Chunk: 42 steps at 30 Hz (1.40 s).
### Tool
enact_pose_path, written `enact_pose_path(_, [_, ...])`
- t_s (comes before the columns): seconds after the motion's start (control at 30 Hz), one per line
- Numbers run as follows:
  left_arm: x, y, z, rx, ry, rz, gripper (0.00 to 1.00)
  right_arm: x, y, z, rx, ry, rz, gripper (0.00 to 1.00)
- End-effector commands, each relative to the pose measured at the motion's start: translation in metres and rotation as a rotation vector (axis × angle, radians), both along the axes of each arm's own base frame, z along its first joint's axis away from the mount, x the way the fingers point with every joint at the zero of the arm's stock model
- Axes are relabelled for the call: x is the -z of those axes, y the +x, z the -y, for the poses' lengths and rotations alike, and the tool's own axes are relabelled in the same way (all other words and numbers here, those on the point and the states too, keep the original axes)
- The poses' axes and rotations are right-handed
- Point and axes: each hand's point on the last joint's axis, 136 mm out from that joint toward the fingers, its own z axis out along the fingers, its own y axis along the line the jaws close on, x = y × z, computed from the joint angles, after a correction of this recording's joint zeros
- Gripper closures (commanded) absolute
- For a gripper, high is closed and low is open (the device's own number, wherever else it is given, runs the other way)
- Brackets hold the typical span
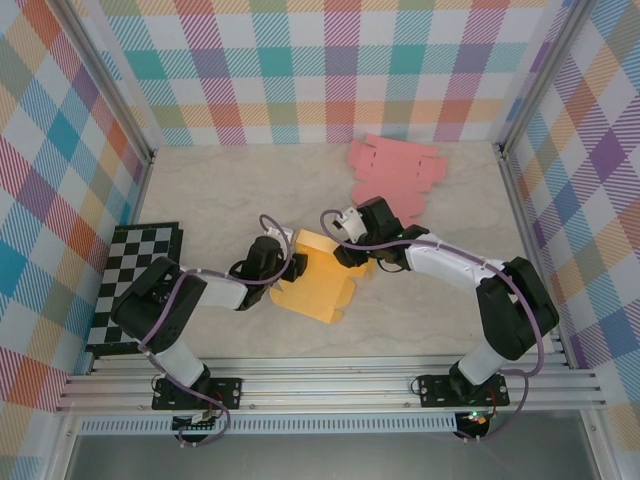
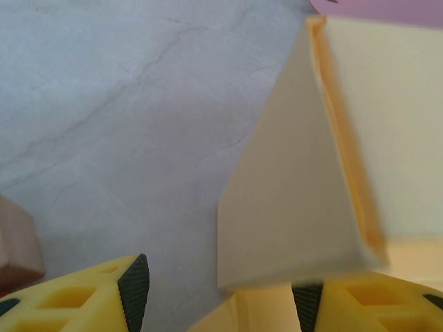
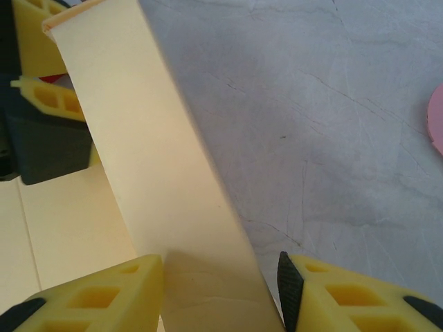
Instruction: Fold the paper box
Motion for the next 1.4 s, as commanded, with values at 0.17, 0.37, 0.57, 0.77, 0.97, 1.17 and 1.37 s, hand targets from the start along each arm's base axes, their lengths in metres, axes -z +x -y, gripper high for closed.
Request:
enact_pose_path(0.17, [-0.013, 0.037, 0.008, -0.030, 0.019, 0.098, 0.49, 0.011, -0.012, 0.002, -0.055, -0.028, -0.066, 0.51])
enact_pose_path(0.37, [-0.017, 0.040, 0.001, -0.094, 0.035, 0.139, 0.75, 0.005, -0.013, -0.001, -0.069, -0.014, -0.066, 0.52])
enact_pose_path(0.57, [-0.020, 0.043, -0.003, -0.158, 0.043, 0.143, 0.96, 0.000, -0.009, -0.001, -0.038, 0.004, -0.061, 0.52])
enact_pose_path(0.77, [-0.010, 0.035, 0.000, -0.145, 0.059, 0.125, 1.00, -0.024, -0.001, 0.002, 0.029, 0.030, -0.036, 0.49])
enact_pose_path(0.97, [-0.006, 0.025, -0.004, -0.163, 0.095, 0.112, 1.00, -0.059, 0.010, 0.017, 0.196, 0.048, -0.045, 0.45])
enact_pose_path(1.17, [-0.006, 0.017, -0.004, -0.202, 0.098, 0.085, 1.00, -0.081, 0.006, 0.020, 0.360, 0.094, -0.201, 0.39])
enact_pose_path(1.37, [-0.008, 0.010, 0.000, -0.225, 0.108, 0.072, 1.00, -0.065, 0.004, 0.000, 0.448, 0.252, -0.346, 0.39])
